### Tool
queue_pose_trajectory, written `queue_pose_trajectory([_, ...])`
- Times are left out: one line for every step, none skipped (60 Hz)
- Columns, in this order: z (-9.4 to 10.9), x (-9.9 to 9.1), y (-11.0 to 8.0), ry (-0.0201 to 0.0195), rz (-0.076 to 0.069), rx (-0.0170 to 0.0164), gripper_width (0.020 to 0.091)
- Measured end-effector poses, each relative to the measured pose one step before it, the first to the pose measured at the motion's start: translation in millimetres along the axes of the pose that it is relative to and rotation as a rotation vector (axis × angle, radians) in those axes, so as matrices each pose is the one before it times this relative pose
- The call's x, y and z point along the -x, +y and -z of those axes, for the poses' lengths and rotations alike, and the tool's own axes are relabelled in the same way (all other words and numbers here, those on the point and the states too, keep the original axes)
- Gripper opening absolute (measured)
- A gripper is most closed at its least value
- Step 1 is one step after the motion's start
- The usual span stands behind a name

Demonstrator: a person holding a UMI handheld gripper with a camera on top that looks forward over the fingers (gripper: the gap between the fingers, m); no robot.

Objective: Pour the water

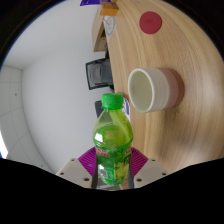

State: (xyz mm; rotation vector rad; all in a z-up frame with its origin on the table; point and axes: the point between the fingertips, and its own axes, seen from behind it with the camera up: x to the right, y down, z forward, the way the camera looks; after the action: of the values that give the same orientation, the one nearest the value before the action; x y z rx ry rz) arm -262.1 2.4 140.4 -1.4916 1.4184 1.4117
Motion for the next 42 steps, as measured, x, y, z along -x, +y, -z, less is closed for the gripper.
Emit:
queue_pose_trajectory([-1.28, 1.36, -1.37, -0.00874, -0.0197, -0.00014, 0.0419])
queue_pose_trajectory([-0.9, 1.59, -0.4, -0.0072, -0.0212, 0.00264, 0.0418])
queue_pose_trajectory([-0.6, 0.96, -0.03, -0.00586, -0.0227, 0.00308, 0.0418])
queue_pose_trajectory([-1.19, 0.5, -1.77, -0.00462, -0.0215, -0.00147, 0.0419])
queue_pose_trajectory([-0.99, 0.26, -1.57, -0.00352, -0.0199, -0.00297, 0.0419])
queue_pose_trajectory([5.9, 0.56, 4.51, -0.00117, -0.0198, 0.00006, 0.0418])
queue_pose_trajectory([-1.0, -0.42, -0.42, 0.00147, -0.0128, -0.00078, 0.0418])
queue_pose_trajectory([-0.04, 0.47, -0.73, 0.00066, -0.0126, -0.00218, 0.0416])
queue_pose_trajectory([-0.14, -0.42, -1.1, 0.00208, -0.0104, -0.00398, 0.0416])
queue_pose_trajectory([-0.26, -0.2, -1.1, 0.00426, -0.0087, -0.00439, 0.0419])
queue_pose_trajectory([-0.02, -0.69, -0.54, 0.00451, -0.0074, -0.00236, 0.0417])
queue_pose_trajectory([2.42, -2.21, 0.62, 0.00243, -0.0048, 0.00113, 0.0417])
queue_pose_trajectory([-0.63, -1.02, 0.08, 0.00563, -0.0021, 0.00036, 0.0417])
queue_pose_trajectory([0.04, -0.32, -0.02, 0.00204, -0.002, -0.00003, 0.0418])
queue_pose_trajectory([0.1, -0.49, 0.07, 0.00309, -0.0016, 0.00044, 0.0417])
queue_pose_trajectory([0.22, -0.83, 0.09, 0.00368, 0.0007, 0.00072, 0.0417])
queue_pose_trajectory([0.31, -1.04, 0.27, 0.00382, 0.0032, 0.00163, 0.0416])
queue_pose_trajectory([0.37, -1.31, 0.64, 0.00411, 0.0057, 0.00315, 0.0418])
queue_pose_trajectory([0.48, -1.03, 1.08, 0.00395, 0.0059, 0.00485, 0.0418])
queue_pose_trajectory([2.14, 0.04, 1.7, 0.00535, 0.0065, 0.0046, 0.0417])
queue_pose_trajectory([-2.52, -0.63, -0.12, 0.0038, 0.0089, 0.004, 0.0416])
queue_pose_trajectory([0.59, -0.91, 0.68, 0.00594, 0.01, 0.00406, 0.0417])
queue_pose_trajectory([0.09, -1.05, 0.26, 0.00284, 0.009, 0.0028, 0.0417])
queue_pose_trajectory([0.32, -1.0, 0.23, 0.00387, 0.0083, 0.00215, 0.0418])
queue_pose_trajectory([0.41, -0.79, -0.15, 0.00424, 0.0109, -0.00075, 0.0418])
queue_pose_trajectory([0.65, -0.45, -0.18, 0.00432, 0.0156, -0.00194, 0.0417])
queue_pose_trajectory([1.15, 0.0, -0.04, 0.0035, 0.021, -0.00201, 0.0417])
queue_pose_trajectory([5.36, 4.76, 2.2, 0.00345, 0.0233, -0.00052, 0.0416])
queue_pose_trajectory([-0.42, 1.75, -0.64, 0.00435, 0.0296, -0.00095, 0.0415])
queue_pose_trajectory([0.96, -0.08, 0.02, 0.00158, 0.0373, 0.00044, 0.0416])
queue_pose_trajectory([2.44, 1.95, -0.23, 0.00134, 0.0384, -0.00066, 0.0418])
queue_pose_trajectory([2.51, 2.96, -0.92, -0.0001, 0.0413, -0.00229, 0.0418])
queue_pose_trajectory([2.75, 3.64, -1.5, -0.00104, 0.043, -0.00361, 0.0418])
queue_pose_trajectory([2.85, 3.97, -2.67, -0.00021, 0.0451, -0.00741, 0.0419])
queue_pose_trajectory([3.09, 4.0, -3.66, 0.00129, 0.0476, -0.00959, 0.0418])
queue_pose_trajectory([2.34, 3.37, -4.17, 0.00248, 0.0516, -0.0078, 0.0418])
queue_pose_trajectory([3.74, 2.31, -3.57, -0.00353, 0.0539, -0.01382, 0.0418])
queue_pose_trajectory([4.15, 8.55, -9.15, 0.00505, 0.0543, -0.00657, 0.0421])
queue_pose_trajectory([-4.58, 3.22, -10.76, 0.01456, 0.0623, -0.00288, 0.0421])
queue_pose_trajectory([1.61, 1.66, -7.4, 0.0112, 0.0625, -0.01151, 0.0419])
queue_pose_trajectory([1.39, 1.38, -7.39, 0.01267, 0.0611, -0.00859, 0.0418])
queue_pose_trajectory([1.79, 1.47, -6.96, 0.01161, 0.0591, -0.00395, 0.0418])
